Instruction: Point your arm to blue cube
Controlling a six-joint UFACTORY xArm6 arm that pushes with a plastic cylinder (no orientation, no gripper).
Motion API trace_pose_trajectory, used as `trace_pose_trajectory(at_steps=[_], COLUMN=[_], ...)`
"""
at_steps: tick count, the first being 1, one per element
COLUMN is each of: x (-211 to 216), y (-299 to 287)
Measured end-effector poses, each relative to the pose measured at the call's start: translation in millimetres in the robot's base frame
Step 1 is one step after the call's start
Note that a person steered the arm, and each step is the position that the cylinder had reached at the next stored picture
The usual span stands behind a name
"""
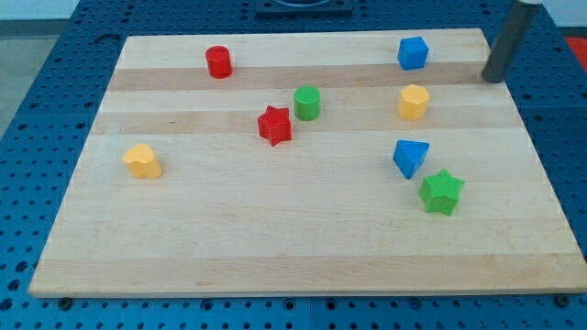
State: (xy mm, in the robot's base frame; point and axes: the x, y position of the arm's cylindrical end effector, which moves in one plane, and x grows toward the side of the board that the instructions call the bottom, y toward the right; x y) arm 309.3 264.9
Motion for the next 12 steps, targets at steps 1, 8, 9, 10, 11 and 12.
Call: trace_pose_trajectory(at_steps=[1, 8, 9, 10, 11, 12], x=[-18.3, -36.5, -34.6, -34.2, -31.7, -31.7], y=[-7.8, -28.7, -28.7, -28.7, -28.7, -29.2])
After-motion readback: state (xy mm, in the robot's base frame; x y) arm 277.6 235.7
